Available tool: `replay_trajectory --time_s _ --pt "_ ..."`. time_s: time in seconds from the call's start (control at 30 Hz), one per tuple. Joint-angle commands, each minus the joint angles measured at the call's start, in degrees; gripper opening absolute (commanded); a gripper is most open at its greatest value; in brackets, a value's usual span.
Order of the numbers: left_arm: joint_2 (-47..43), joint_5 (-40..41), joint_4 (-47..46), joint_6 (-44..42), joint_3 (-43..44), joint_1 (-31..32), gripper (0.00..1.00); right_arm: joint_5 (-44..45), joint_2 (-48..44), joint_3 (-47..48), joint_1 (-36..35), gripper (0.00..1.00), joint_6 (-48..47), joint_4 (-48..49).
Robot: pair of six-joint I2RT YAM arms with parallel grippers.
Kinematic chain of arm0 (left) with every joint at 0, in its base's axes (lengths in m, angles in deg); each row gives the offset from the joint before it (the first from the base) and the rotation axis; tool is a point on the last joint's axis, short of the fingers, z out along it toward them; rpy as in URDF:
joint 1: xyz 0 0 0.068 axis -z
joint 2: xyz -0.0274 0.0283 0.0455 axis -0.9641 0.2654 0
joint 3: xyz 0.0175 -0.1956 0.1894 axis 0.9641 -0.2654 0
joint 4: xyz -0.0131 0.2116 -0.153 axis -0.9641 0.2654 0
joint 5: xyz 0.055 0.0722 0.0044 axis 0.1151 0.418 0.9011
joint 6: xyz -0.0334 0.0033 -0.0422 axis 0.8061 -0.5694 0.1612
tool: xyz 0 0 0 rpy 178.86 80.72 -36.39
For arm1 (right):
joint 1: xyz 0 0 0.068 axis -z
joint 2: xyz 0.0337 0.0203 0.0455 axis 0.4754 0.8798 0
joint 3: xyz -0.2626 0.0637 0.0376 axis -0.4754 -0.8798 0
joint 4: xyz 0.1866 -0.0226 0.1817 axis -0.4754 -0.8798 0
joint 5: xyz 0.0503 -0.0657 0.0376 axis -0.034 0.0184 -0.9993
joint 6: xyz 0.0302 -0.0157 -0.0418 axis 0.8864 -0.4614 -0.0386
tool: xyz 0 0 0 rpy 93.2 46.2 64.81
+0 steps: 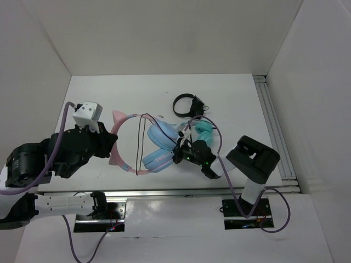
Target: Wrap the headphones
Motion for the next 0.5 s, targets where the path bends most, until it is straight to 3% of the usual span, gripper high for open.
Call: replay_trajectory --time_s 0.0,0.13,0.3,0.33,0.37,0.4,0.47 --pt "-1.52 3.05 -5.54 4.95 1.46 0.19 0.0 -2.07 0.39 -0.03 -0.68 0.02 1.52 8.59" --pt "-0.39 10.42 -2.47 9.6 1.46 0.19 0.0 2.05 -5.31 -1.17 -4.45 0.0 -1.1 2.56" --pt "7.86 18.43 8.68 22.79 8.56 -2.52 0.0 11.45 -13.57 -2.32 -11.74 0.0 -4.19 -7.58" --pt "9.71 18.43 10.0 22.8 9.63 -4.27 0.0 11.47 -16.11 -2.32 -12.8 0.0 -4.19 -7.58" --pt "11.55 16.95 8.63 20.8 10.59 -6.73 0.0 16.34 -17.44 -2.32 -13.77 0.0 -5.76 -17.06" --pt "14.7 15.29 6.0 14.34 11.12 -12.84 0.0 19.61 -18.85 -2.32 -15.78 0.0 -5.77 -18.98" --pt "16.57 8.18 -3.98 8.41 9.47 -19.2 0.0 21.83 -23.42 -2.93 -17.64 0.0 -5.77 -23.72"
